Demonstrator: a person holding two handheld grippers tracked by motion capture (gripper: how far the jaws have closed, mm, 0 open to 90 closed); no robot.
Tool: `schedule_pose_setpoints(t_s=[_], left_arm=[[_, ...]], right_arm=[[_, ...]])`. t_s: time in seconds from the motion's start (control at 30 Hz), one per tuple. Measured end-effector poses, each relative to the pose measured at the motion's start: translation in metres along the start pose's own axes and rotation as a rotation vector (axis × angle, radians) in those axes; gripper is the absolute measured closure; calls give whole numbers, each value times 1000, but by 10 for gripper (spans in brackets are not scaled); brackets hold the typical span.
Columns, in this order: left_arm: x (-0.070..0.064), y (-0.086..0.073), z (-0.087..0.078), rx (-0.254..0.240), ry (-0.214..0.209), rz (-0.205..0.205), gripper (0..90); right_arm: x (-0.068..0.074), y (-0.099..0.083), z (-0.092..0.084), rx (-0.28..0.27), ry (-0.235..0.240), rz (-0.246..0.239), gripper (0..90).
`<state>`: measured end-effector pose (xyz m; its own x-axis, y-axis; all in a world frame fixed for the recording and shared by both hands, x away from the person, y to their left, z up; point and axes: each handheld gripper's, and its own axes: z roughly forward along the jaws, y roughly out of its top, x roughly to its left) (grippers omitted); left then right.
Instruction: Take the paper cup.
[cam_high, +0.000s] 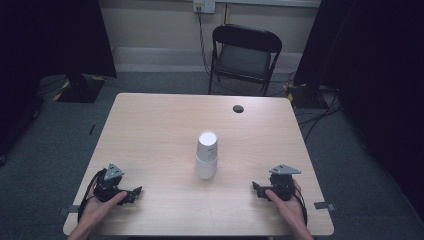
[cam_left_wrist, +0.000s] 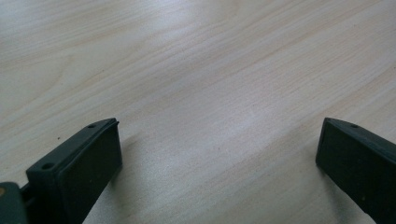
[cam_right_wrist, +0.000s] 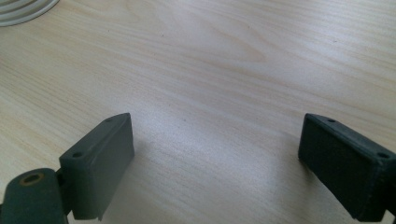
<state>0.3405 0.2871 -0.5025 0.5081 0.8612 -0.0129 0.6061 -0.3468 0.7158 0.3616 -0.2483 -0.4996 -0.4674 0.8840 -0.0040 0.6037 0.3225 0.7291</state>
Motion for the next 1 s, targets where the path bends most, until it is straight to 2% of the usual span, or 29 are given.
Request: schedule_pose_setpoints(t_s=[0.23,0.37,0.7,0.73,0.87,0.93,0.97,1.0], left_arm=[[0,2,2,1,1,1,0],[0,2,2,1,1,1,0],[0,2,2,2,5,2,0],[0,2,2,2,6,1,0],[0,2,2,2,6,0,0],[0,2,2,2,6,0,0],[0,3,2,2,8,-1,0],[0,2,2,2,7,-1,0]], right_arm=[[1,0,0,0,-6,6,101],[4,0,-5,5,1,3,170],[27,18,-24,-128,93,-23,195],[27,18,-24,-128,93,-23,195],[38,34,-30,-200,156,-53,191],[40,37,-32,-215,168,-60,187],[45,43,-35,-238,203,-74,185],[48,45,-36,-238,218,-86,184]])
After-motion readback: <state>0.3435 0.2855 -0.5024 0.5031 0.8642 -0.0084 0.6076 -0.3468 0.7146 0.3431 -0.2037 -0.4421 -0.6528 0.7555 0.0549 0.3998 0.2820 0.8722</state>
